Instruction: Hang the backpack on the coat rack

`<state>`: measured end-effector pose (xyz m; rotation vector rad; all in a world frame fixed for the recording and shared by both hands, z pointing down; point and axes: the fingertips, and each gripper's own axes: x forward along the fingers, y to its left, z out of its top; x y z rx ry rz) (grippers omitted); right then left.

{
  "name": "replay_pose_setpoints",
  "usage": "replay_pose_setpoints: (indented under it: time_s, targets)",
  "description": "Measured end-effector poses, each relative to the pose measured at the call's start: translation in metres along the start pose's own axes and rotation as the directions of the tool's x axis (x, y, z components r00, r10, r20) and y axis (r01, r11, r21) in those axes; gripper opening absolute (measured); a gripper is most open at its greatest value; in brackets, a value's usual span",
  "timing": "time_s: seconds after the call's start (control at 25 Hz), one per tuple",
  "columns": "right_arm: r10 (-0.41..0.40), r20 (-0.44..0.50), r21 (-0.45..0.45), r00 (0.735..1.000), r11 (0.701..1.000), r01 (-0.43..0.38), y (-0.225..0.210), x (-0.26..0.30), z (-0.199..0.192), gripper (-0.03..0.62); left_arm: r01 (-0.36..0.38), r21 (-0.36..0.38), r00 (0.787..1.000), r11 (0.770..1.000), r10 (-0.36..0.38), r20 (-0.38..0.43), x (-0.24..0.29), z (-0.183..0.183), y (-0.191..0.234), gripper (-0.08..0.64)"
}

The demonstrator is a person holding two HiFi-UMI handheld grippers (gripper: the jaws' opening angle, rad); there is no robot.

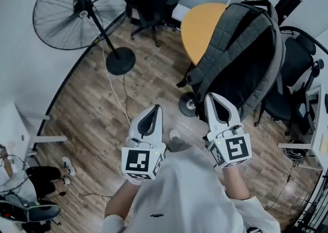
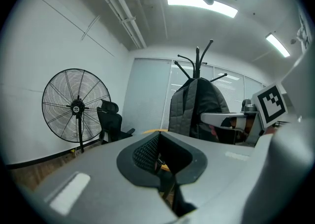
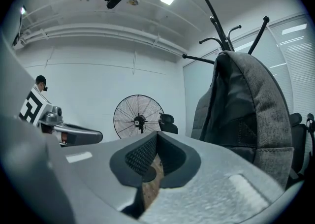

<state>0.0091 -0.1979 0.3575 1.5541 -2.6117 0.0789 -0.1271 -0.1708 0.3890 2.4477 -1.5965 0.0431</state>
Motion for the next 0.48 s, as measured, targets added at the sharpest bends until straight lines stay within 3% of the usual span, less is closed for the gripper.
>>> replay_pose_setpoints:
  time_s: [0.48]
  targets:
    - [0.015, 0.000, 0.010, 1.000, 1.000, -0.015, 0.0055, -0.0091, -0.0042, 0.002, 0.004, 0.005, 1.000, 1.000, -0.004, -0.006, -0.0053, -0.0004, -0.0080, 0.017]
